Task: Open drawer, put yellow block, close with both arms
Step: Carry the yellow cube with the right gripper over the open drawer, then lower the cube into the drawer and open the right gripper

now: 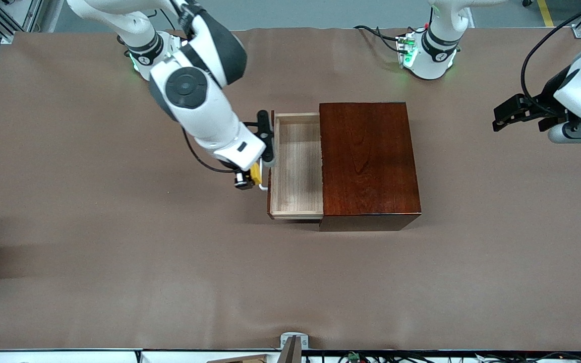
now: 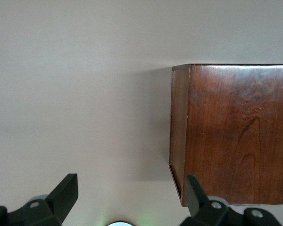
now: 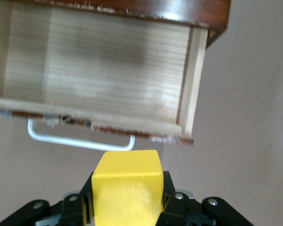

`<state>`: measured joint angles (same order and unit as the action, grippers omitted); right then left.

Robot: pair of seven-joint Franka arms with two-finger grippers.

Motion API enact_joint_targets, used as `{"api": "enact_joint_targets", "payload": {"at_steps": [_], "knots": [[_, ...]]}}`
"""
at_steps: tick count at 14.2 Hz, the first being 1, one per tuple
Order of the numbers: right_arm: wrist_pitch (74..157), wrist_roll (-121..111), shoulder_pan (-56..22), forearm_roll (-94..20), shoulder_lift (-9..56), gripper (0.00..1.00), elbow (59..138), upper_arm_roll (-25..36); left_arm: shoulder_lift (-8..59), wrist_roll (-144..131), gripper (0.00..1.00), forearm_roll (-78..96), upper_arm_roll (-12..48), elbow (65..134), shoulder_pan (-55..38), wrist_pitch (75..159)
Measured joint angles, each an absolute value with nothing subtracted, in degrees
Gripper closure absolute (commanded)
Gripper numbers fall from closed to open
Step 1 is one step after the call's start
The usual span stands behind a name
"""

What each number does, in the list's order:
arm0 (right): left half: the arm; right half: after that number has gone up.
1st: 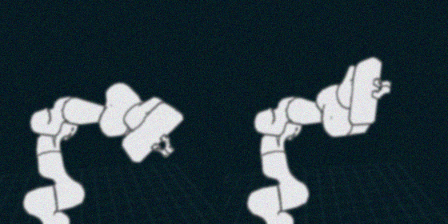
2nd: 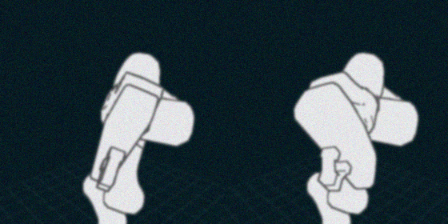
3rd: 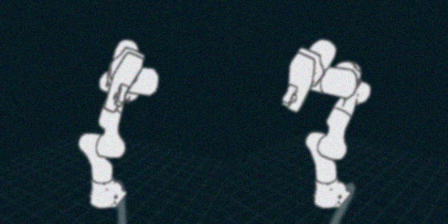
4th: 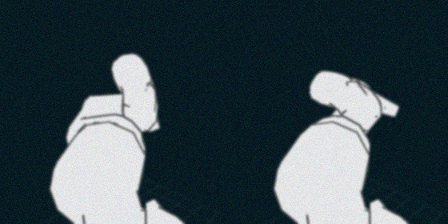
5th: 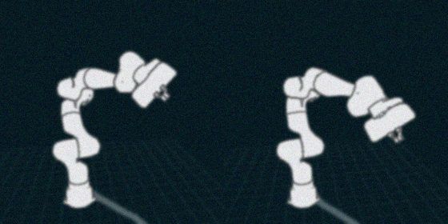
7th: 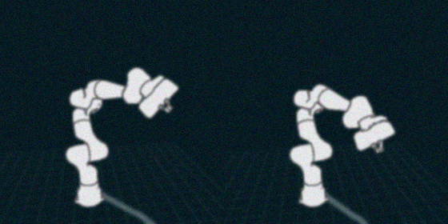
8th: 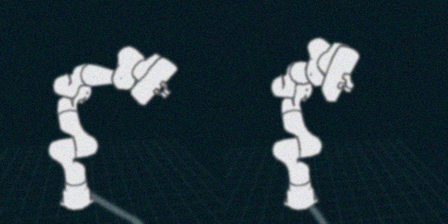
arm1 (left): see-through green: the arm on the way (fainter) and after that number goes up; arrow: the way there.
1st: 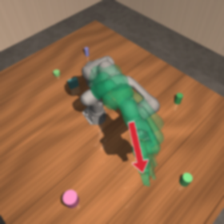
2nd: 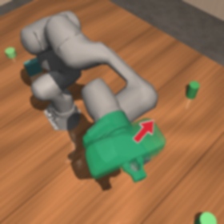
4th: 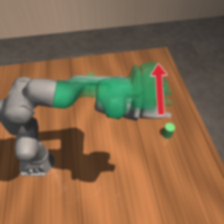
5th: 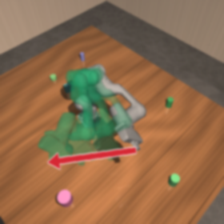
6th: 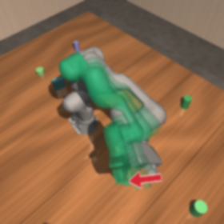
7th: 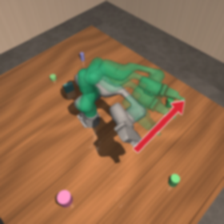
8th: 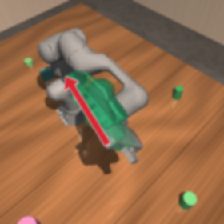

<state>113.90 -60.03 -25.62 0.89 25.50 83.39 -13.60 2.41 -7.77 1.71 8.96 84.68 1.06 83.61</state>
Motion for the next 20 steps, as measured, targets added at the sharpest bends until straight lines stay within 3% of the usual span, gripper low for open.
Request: {"api": "enact_joint_targets", "payload": {"at_steps": [7, 20], "knots": [[114.32, -56.08, -30.29, 2.65, 32.14, 1.00, 78.29, -13.38, 2.43, -7.78, 0.00, 1.64, 9.27, 85.60, 1.04, 84.23], [116.97, -50.71, -35.37, 6.89, 36.93, 1.00, 77.71, -13.31, 2.54, -7.77, 0.00, 1.56, 9.65, 86.19, 0.80, 84.77]]}}
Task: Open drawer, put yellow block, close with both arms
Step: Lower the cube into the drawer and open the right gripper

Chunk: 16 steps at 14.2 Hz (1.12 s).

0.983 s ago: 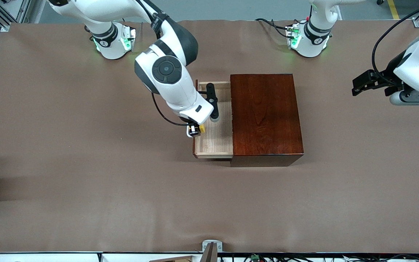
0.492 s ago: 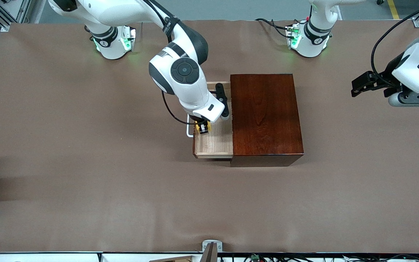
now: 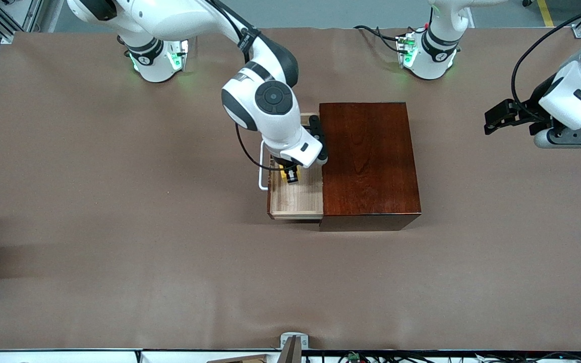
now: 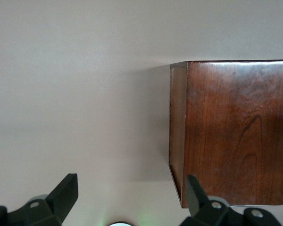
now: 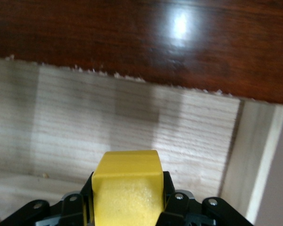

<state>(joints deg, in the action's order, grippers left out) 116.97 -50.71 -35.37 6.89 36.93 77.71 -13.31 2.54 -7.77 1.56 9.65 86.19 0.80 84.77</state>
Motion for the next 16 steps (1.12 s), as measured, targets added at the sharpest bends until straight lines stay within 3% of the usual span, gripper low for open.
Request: {"api": "enact_joint_targets", "payload": {"at_steps": [3, 4, 5, 6, 16], "knots": [[117.85, -49.11, -36.73, 7.79, 38.13, 1.00, 77.70, -13.29, 2.54, -7.78, 0.00, 1.55, 10.77, 86.19, 0.76, 84.81], [117.95, -48.68, -36.94, 8.02, 38.37, 0.96, 77.70, -13.27, 2.54, -7.78, 0.00, 1.52, 10.83, 86.19, 0.78, 84.82], [118.01, -48.16, -37.09, 8.17, 38.46, 0.62, 77.70, -13.24, 2.54, -7.78, 0.00, 1.48, 10.75, 86.19, 0.90, 84.83], [118.01, -47.63, -37.21, 8.46, 38.48, 0.01, 77.69, -13.23, 2.54, -7.78, 0.00, 1.47, 10.60, 86.19, 1.03, 84.83], [117.93, -46.70, -37.10, 9.23, 38.36, 0.00, 76.52, -12.61, 2.72, -7.78, 0.00, 0.88, 10.80, 86.40, 1.02, 85.92]]}}
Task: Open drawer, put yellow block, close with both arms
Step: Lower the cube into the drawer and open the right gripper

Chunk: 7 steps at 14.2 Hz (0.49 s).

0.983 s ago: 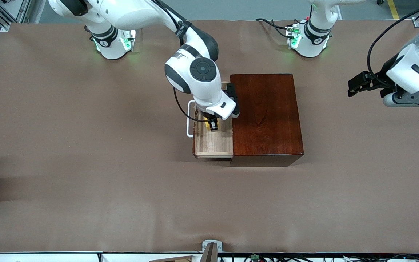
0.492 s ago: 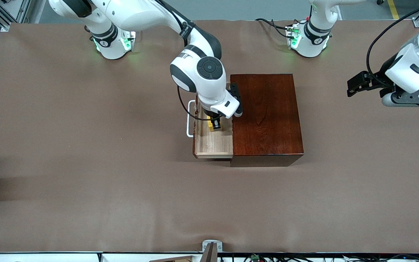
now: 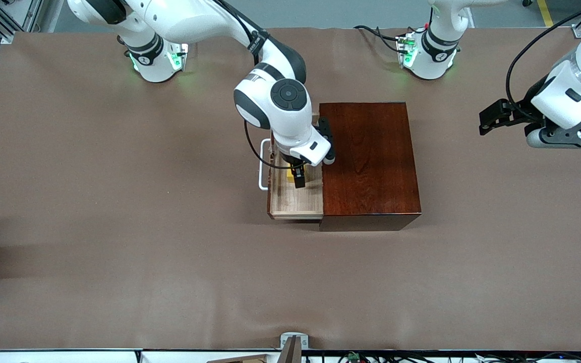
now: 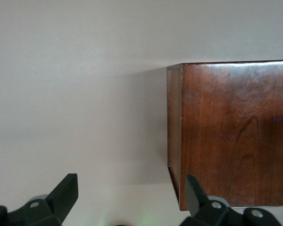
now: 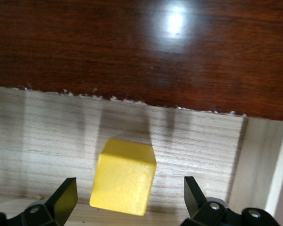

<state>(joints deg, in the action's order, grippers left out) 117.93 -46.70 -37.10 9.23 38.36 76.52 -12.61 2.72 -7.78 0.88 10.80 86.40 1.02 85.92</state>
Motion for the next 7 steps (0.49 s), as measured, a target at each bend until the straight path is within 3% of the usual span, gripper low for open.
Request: {"api": "enact_joint_targets", "payload": {"at_steps": [7], "knots": [[112.49, -40.12, -35.20, 9.23, 33.88, 0.00, 75.09, -11.38, 3.03, -7.78, 0.00, 0.27, 10.86, 86.44, 1.00, 86.26]]}}
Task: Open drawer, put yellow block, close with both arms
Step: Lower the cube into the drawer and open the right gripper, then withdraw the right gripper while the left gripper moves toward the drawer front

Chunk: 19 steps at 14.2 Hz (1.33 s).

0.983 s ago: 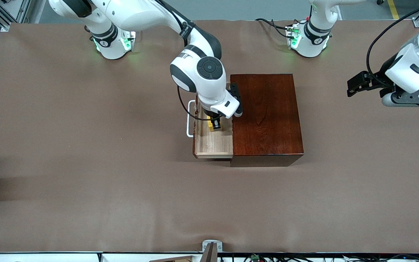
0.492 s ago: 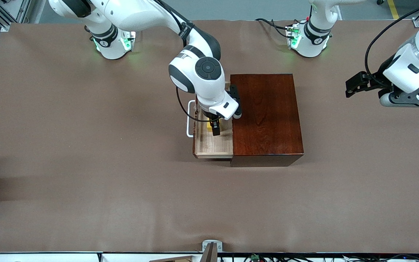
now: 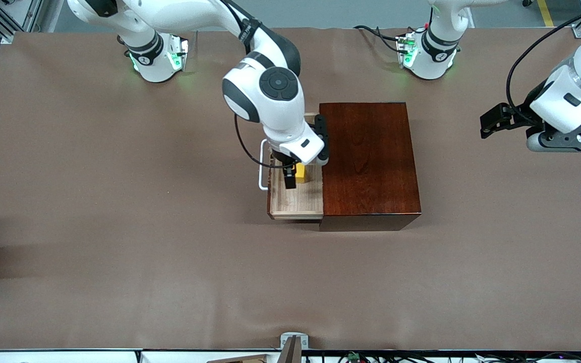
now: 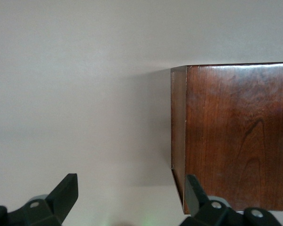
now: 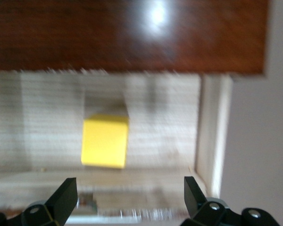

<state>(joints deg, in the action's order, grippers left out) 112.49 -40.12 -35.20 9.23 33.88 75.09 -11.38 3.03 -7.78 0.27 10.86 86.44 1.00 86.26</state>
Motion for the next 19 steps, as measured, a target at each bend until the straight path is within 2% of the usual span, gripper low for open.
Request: {"api": "enact_joint_targets", "payload": {"at_steps": [4, 12, 16, 19], "knots": [[106.17, -33.54, -28.82, 9.30, 29.42, 0.00, 74.94, -10.87, 3.10, -7.75, 0.00, 0.26, 11.01, 86.45, 0.70, 86.78], [100.95, -31.13, -6.73, 9.32, 24.03, 0.00, 74.93, -10.62, 3.61, -8.58, 0.00, 0.27, 16.14, 84.83, -9.41, 89.90], [98.56, -24.78, -1.05, 9.12, 21.34, 0.00, 76.15, -10.75, 4.60, -11.56, 0.00, 0.36, 16.62, 84.18, -18.18, 91.28], [95.17, -18.49, 1.32, 7.52, 16.69, 0.00, 78.46, -10.81, 7.09, -17.57, 0.00, 0.35, 17.09, 84.13, -28.31, 96.02]]}}
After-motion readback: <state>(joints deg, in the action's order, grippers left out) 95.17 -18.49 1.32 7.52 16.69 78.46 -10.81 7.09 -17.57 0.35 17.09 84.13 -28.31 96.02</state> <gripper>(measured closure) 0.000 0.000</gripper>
